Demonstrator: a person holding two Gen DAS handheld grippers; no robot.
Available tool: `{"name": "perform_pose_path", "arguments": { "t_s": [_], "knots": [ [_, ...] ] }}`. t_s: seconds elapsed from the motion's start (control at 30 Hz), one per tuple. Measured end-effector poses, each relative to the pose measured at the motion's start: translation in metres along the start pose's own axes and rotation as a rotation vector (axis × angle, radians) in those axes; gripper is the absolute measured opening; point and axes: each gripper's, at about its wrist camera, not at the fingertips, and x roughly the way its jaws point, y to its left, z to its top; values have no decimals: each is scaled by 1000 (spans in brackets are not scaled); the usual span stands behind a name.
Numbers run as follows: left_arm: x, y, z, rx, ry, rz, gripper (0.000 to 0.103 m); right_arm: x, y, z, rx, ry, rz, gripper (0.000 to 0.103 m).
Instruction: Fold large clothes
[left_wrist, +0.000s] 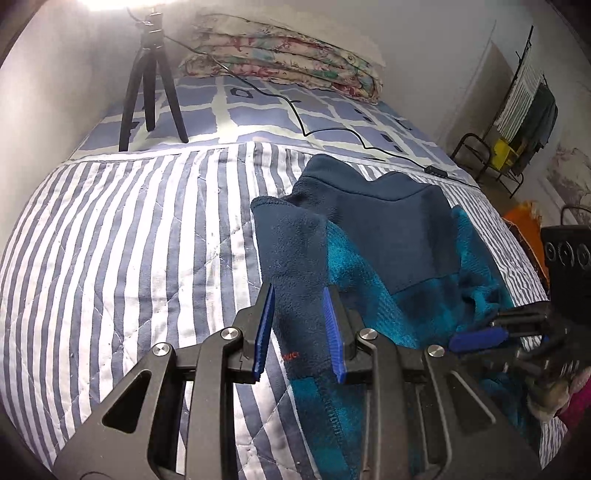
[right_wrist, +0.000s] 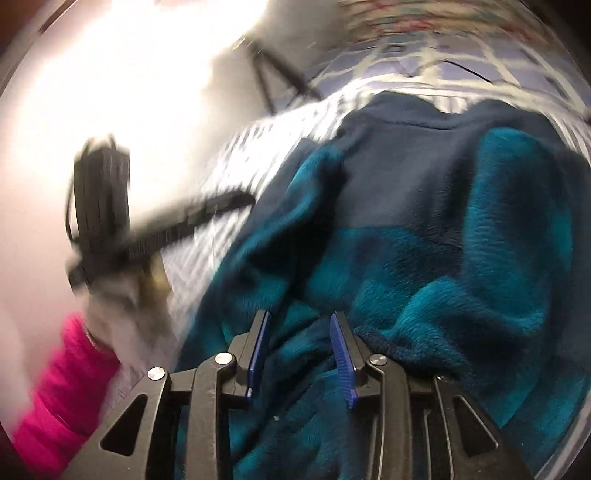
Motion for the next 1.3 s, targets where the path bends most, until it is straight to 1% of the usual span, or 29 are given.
{"name": "perform_pose_path", "arguments": {
  "t_s": [0.13, 0.2, 0.23, 0.27, 0.3, 0.33, 0.4, 0.47, 0.5, 0.53, 0.57, 0.6, 0.67, 0.7, 0.73, 0.77, 0.8, 0.83, 0.87, 0.9, 0.93, 1.0, 1.03, 1.1, 1.17, 1.23, 1.27, 1.3],
  "knots": [
    [0, 0, -3, 1, 7, -1, 27, 18, 19, -6, -139, 56, -137, 36],
    [2, 0, -5, 1, 14, 5, 27, 23, 31, -8, -207, 79, -178, 36],
    [3, 1, -6, -2, 16, 9, 27, 25, 36, -11, -240, 90, -197, 32],
    [3, 2, -7, -7, 17, 8, 27, 25, 41, -13, -261, 96, -205, 13],
    [3, 2, -6, -9, 16, 7, 27, 21, 48, -18, -294, 77, -227, 10],
    [2, 2, -7, -10, 13, 5, 27, 16, 51, -21, -305, 58, -227, 9],
    [-2, 0, -7, -5, 0, -6, 27, -9, 57, -28, -278, -3, -188, 7],
    [-4, -7, -5, 15, -4, -33, 27, -38, 54, -35, -238, -88, -157, 7],
    [-2, -12, -4, 34, -1, -36, 27, -46, 50, -38, -222, -116, -161, 7],
    [2, -17, -3, 52, 7, -34, 27, -48, 43, -39, -193, -123, -162, 7],
    [8, -22, -2, 65, 14, -32, 27, -42, 33, -39, -154, -106, -162, 7],
    [17, -27, -1, 68, 22, -25, 27, -29, 26, -39, -128, -68, -168, 7],
    [35, -35, -3, 77, 46, 5, 27, -9, 21, -38, -127, -26, -185, 7],
    [49, -41, -5, 108, 75, 41, 27, -4, 23, -39, -142, -19, -194, 7],
    [56, -48, -9, 142, 59, 80, 27, -6, 24, -39, -147, -22, -193, 7],
    [57, -52, -8, 157, 53, 97, 27, -11, 25, -38, -144, -25, -163, 9],
    [57, -52, -7, 157, 59, 96, 27, -21, 23, -36, -135, -37, -108, 15],
    [55, -49, -4, 140, 73, 79, 27, -30, 22, -37, -126, -54, -79, 19],
    [51, -45, -2, 117, 77, 57, 27, -45, 19, -38, -116, -85, -46, 26],
    [45, -42, -1, 103, 70, 42, 27, -64, 14, -41, -102, -123, -19, 27],
    [38, -41, -2, 96, 55, 37, 27, -78, 9, -45, -94, -147, -17, 27],
    [16, -38, -4, 77, 13, 12, 27, -99, -1, -50, -88, -185, -63, 26],
    [8, -38, -7, 75, 1, -4, 27, -111, -10, -52, -78, -206, -119, 26],
    [-4, -43, -13, 96, -13, -24, 27, -121, -25, -48, -37, -229, -160, 25],
    [-4, -52, -19, 133, 13, -33, 27, -122, -33, -41, -18, -254, -186, 25],
    [8, -64, -22, 159, 55, -30, 27, -110, -31, -29, -44, -250, -233, 25],
    [15, -69, -22, 169, 70, -25, 27, -102, -33, -24, -39, -237, -233, 25],
    [25, -76, -23, 166, 84, -34, 24, -97, -35, -22, -28, -221, -221, 25]
  ]
}}
